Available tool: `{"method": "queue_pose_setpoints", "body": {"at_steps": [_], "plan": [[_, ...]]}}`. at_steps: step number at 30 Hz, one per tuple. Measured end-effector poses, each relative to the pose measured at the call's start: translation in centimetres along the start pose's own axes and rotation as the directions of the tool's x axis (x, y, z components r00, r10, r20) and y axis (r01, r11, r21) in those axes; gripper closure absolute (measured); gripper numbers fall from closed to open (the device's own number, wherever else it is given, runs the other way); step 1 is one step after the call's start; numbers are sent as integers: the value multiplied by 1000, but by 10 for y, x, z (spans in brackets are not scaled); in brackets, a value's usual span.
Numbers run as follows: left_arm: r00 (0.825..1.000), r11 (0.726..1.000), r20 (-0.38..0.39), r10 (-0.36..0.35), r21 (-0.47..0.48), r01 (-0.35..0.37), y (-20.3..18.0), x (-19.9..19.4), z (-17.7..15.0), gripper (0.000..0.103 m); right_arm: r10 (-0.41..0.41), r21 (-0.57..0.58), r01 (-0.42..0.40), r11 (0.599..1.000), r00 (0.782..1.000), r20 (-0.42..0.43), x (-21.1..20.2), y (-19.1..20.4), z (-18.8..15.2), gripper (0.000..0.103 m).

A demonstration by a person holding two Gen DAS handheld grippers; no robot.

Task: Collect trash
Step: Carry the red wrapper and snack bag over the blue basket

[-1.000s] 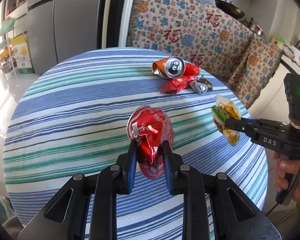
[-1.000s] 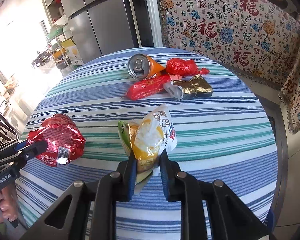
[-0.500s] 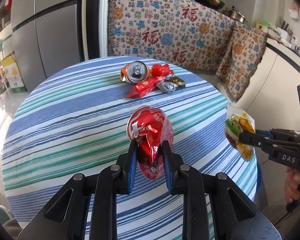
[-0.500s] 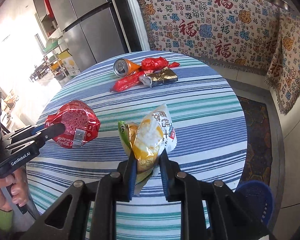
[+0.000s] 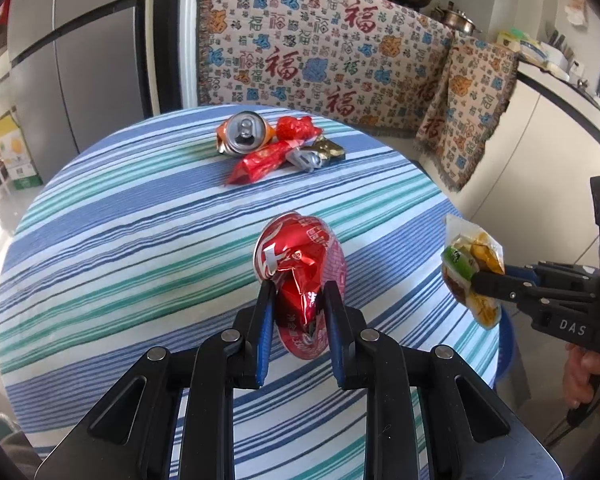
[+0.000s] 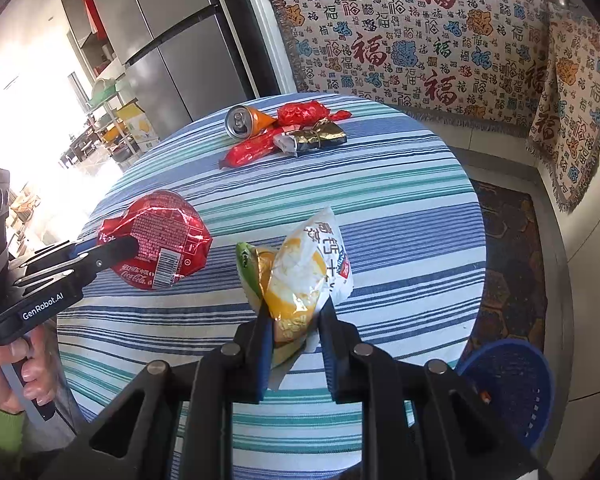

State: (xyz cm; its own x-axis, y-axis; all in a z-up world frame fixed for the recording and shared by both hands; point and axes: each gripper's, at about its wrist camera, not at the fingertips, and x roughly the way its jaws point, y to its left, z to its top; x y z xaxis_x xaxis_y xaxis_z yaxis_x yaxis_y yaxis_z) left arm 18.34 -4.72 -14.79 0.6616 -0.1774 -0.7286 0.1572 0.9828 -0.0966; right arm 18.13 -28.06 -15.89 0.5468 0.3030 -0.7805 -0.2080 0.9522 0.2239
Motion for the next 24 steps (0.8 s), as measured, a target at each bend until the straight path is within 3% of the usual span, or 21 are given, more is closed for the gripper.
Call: {"method": "queue_pose_setpoints", "body": {"at_steps": [4,9,15,24], "plan": [[999,999,-7,-40,27,40,-24,0,3,80,-34,33,34,999,999,19,-20,-26,-5,82],[990,986,-28,-139,87,141,-83,4,6,80,-111,123,107,987,993,30,-53,-80,-20,82],[957,939,-92,-275,187,288,-183,17,7,80,-227,242,226,943,974,-27,-84,-156,-49,82],[910,870,-207,-358,279,406,-300,61,-7,80,-294,399,320,859,947,-127,-83,-248,-94,82]]}}
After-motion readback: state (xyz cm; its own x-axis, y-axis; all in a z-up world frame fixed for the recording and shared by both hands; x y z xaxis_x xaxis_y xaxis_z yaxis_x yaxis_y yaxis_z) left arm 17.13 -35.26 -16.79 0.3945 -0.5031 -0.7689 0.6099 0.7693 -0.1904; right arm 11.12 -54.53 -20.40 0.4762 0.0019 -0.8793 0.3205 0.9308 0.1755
